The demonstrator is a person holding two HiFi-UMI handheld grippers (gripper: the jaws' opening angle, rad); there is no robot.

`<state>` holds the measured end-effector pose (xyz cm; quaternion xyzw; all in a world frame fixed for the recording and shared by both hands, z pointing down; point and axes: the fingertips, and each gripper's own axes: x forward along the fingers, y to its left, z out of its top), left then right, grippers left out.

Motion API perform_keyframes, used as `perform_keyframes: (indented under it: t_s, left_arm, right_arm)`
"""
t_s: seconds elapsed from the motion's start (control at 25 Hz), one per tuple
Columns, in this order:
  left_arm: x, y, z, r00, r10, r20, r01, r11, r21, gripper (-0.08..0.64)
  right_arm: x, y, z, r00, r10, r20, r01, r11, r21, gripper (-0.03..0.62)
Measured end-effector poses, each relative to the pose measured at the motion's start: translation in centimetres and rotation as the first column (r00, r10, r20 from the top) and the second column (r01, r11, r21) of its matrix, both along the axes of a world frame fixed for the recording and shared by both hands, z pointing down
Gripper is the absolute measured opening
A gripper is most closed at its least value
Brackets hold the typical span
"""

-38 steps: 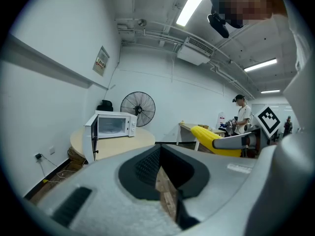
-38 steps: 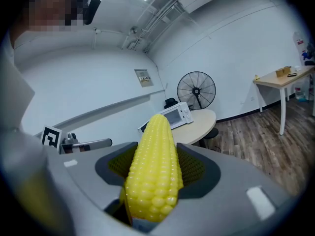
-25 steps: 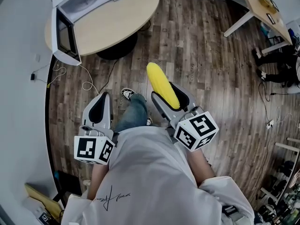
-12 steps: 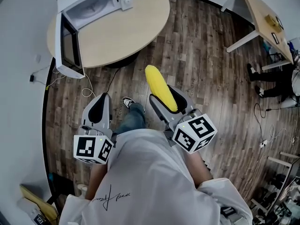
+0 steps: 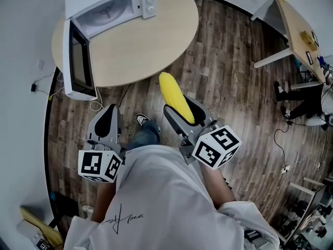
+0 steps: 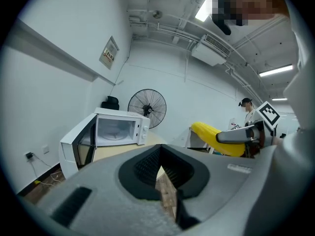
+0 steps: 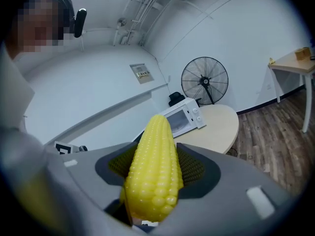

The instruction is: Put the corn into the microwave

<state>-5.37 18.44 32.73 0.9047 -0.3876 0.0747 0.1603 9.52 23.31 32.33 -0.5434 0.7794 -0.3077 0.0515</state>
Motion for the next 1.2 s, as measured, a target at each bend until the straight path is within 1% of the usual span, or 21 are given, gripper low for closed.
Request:
perform_keyframes:
  t_s: [0.2,0.4,0.52,0.8,1.0,1.2]
  left_arm:
    - [0.3,-4.3,-0.5,1.000,-0.016,-0.010,0.016,1.000,0.001,-0.011]
    - [0.3,-8.0,-0.9,0.999,-0.032,-0.027,0.032,0.999,0.013,-0.011]
    - [-0.2,-9.5,-0.8,0.998,-0.050,-0.024,0.051,0.999,0.020,-0.011]
    - [-1.3,-12.2,-0.9,0.997,-0.076,-0.025,0.077,0.996,0.033,-0.011]
    - [-1.7,-12.9,-0.5,0.997,-0.070,-0.016,0.070,0.997,0.039,-0.011]
    - [-2.2,-13.6,-1.1,0.997,-0.069,-0.024,0.070,0.997,0.042,-0.011]
  right_arm:
    - [0.3,-4.5,-0.5,1.000,-0.021,0.018,0.022,1.000,-0.012,0.261]
    - [0.1,-8.7,-1.1,0.999,-0.045,0.007,0.045,0.999,-0.005,0.261]
    - [-0.2,-10.5,-1.3,0.998,-0.059,0.000,0.059,0.998,0.000,0.261]
    - [-1.7,-14.3,-1.5,0.995,-0.101,-0.018,0.101,0.995,0.004,0.261]
    - [-3.0,-15.9,-1.4,0.990,-0.131,-0.043,0.131,0.991,0.005,0.261]
    - [-3.9,-17.5,-1.6,0.987,-0.146,-0.071,0.147,0.989,0.009,0.261]
